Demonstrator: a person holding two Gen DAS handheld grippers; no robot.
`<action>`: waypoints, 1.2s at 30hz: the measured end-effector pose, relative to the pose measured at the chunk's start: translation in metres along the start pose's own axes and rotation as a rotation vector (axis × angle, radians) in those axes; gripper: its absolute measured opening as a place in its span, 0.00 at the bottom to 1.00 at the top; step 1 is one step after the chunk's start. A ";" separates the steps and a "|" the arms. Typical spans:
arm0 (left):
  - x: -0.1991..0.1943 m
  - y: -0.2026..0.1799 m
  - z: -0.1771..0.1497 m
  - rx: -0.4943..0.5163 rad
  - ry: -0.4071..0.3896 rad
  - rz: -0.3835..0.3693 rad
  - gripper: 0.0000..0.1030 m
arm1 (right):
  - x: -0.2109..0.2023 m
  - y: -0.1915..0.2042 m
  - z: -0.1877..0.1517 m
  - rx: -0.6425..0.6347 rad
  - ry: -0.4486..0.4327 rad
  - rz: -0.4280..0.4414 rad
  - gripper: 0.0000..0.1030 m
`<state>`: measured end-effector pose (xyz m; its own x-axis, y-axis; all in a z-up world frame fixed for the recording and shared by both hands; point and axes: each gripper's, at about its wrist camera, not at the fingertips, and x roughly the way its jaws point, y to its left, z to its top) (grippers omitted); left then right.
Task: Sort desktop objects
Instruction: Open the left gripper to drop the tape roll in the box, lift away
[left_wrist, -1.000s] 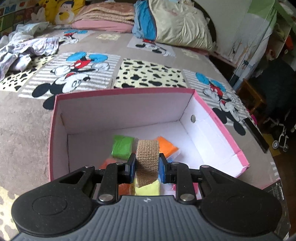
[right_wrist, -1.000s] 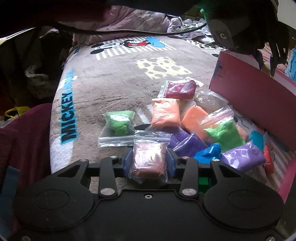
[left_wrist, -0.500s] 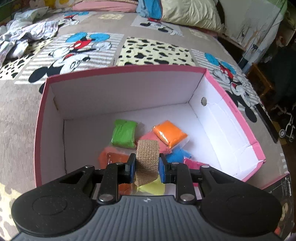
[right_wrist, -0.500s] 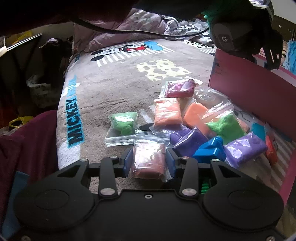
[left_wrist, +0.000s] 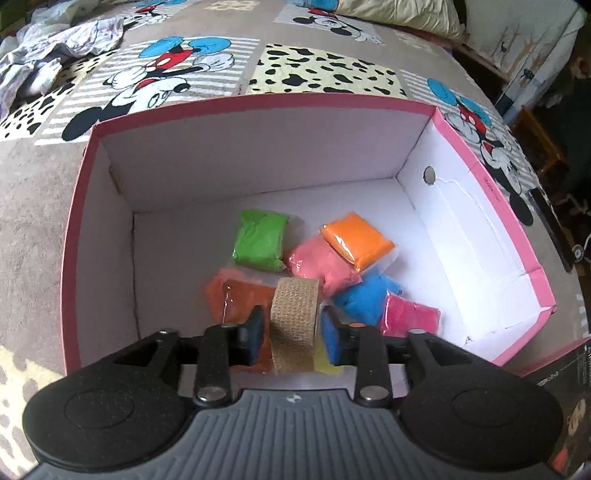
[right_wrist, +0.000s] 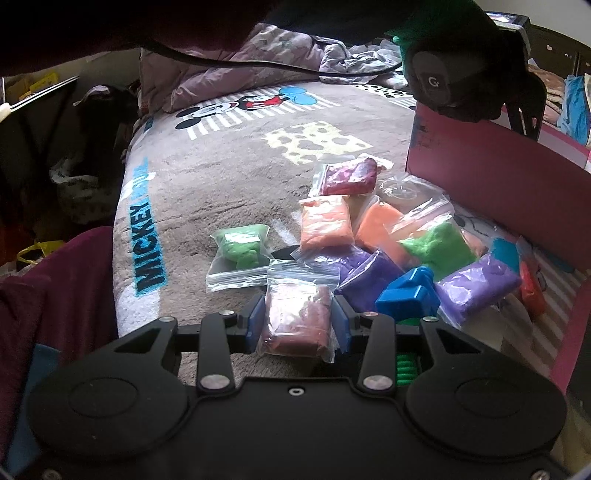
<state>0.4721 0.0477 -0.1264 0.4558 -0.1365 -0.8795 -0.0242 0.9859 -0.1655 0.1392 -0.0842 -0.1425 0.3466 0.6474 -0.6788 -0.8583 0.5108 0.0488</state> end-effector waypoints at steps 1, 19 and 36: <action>-0.002 0.000 0.000 -0.004 -0.006 -0.005 0.57 | 0.000 0.000 0.000 0.004 0.002 0.005 0.37; -0.049 -0.012 -0.020 0.040 -0.122 -0.023 0.57 | -0.022 0.005 0.001 0.027 -0.036 -0.013 0.37; -0.133 -0.035 -0.057 0.069 -0.306 -0.063 0.57 | -0.061 -0.007 -0.005 0.103 -0.096 -0.077 0.37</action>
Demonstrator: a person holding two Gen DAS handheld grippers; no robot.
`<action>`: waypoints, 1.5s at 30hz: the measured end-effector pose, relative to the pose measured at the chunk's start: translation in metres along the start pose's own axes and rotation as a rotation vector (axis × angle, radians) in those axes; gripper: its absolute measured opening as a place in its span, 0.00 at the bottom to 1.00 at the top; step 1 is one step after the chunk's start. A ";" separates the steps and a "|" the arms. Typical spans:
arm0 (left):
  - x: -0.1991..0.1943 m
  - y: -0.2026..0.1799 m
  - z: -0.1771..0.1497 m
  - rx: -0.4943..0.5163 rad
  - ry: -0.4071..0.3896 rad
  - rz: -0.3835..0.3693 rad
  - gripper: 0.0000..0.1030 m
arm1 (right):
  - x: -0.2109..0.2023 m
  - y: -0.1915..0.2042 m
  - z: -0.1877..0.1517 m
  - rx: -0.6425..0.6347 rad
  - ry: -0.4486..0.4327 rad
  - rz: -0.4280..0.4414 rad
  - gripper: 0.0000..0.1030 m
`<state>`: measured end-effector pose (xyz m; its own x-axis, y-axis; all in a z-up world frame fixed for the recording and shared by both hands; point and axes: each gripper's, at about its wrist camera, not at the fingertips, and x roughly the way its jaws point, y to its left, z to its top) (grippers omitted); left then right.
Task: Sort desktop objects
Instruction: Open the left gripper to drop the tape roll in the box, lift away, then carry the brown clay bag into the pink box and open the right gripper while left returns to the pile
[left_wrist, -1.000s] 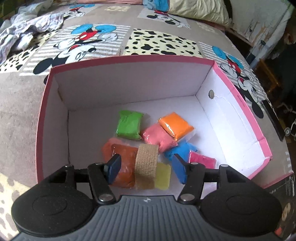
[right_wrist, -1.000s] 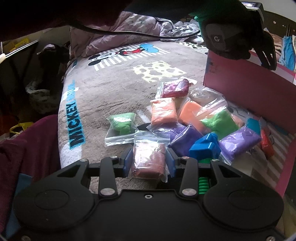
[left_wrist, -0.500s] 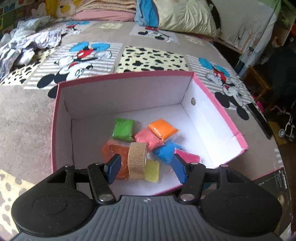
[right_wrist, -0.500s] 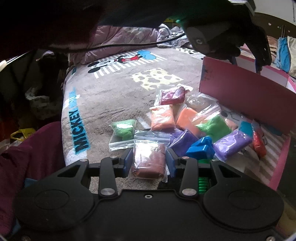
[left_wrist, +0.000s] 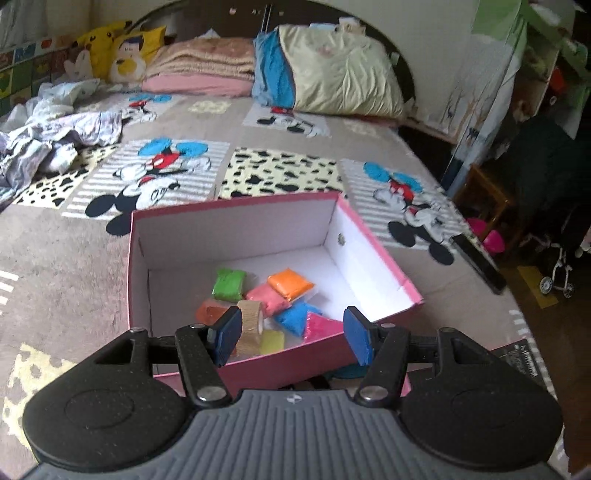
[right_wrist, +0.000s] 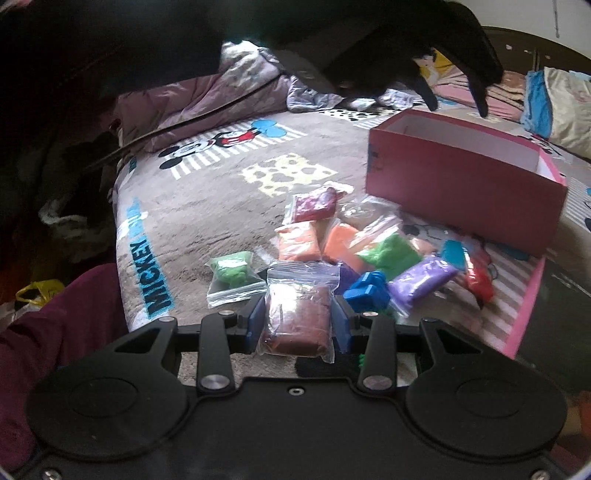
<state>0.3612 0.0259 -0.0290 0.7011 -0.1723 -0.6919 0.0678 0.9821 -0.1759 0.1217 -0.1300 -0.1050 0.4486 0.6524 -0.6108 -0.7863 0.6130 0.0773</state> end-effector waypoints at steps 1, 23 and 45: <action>-0.004 -0.002 -0.001 0.002 -0.006 0.001 0.57 | -0.002 -0.001 0.000 0.006 -0.004 -0.006 0.37; -0.080 -0.015 -0.069 0.065 -0.104 0.021 0.57 | -0.063 -0.056 0.010 0.146 -0.126 -0.162 0.37; -0.125 0.005 -0.156 0.057 -0.160 0.013 0.57 | -0.052 -0.119 0.062 0.118 -0.164 -0.245 0.37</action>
<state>0.1634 0.0407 -0.0523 0.8057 -0.1500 -0.5730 0.0949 0.9876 -0.1250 0.2182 -0.2092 -0.0340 0.6884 0.5361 -0.4886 -0.5959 0.8021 0.0406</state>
